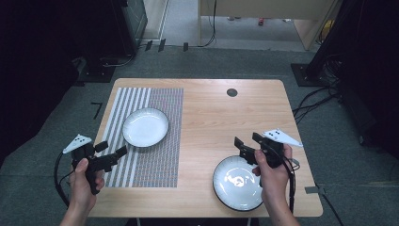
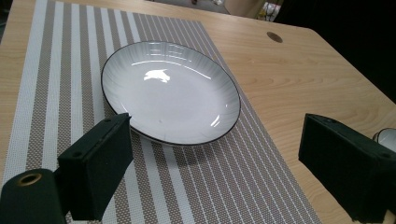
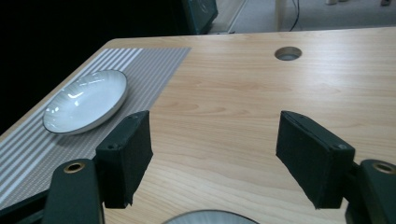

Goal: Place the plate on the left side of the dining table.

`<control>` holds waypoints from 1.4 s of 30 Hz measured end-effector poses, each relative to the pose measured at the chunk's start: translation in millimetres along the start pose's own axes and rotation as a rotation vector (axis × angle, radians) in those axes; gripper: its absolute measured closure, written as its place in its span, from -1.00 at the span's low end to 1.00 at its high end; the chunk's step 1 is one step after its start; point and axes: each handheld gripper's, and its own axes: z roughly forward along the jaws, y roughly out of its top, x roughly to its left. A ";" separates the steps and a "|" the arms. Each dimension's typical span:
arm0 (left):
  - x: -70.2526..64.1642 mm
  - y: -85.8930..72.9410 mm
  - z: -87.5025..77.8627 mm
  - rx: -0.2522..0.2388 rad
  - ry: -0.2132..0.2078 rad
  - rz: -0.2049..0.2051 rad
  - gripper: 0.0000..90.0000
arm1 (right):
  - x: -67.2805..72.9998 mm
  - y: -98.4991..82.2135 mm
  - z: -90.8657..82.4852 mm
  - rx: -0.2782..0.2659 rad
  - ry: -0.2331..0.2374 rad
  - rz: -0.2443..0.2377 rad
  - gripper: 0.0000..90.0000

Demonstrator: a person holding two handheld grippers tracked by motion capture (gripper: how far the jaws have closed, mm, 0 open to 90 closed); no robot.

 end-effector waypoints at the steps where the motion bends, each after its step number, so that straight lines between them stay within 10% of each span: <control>1: 0.0 -1.2 -0.9 -0.004 -0.005 -0.004 -0.78 | -2.7 -1.5 -1.4 0.000 -0.003 0.001 -0.40; 11: 10.5 -21.3 -8.1 -0.014 0.004 -0.030 -0.78 | -35.9 -20.8 -20.0 -0.005 -0.051 0.010 -0.40; 28: 37.3 -63.4 -10.1 0.017 0.152 0.045 -0.78 | -97.8 -61.4 -37.7 -0.014 -0.187 0.054 -0.38; 42: 66.1 -86.7 -17.7 0.059 0.259 0.044 -0.78 | -147.3 -93.3 -38.8 0.044 -0.205 0.125 -0.37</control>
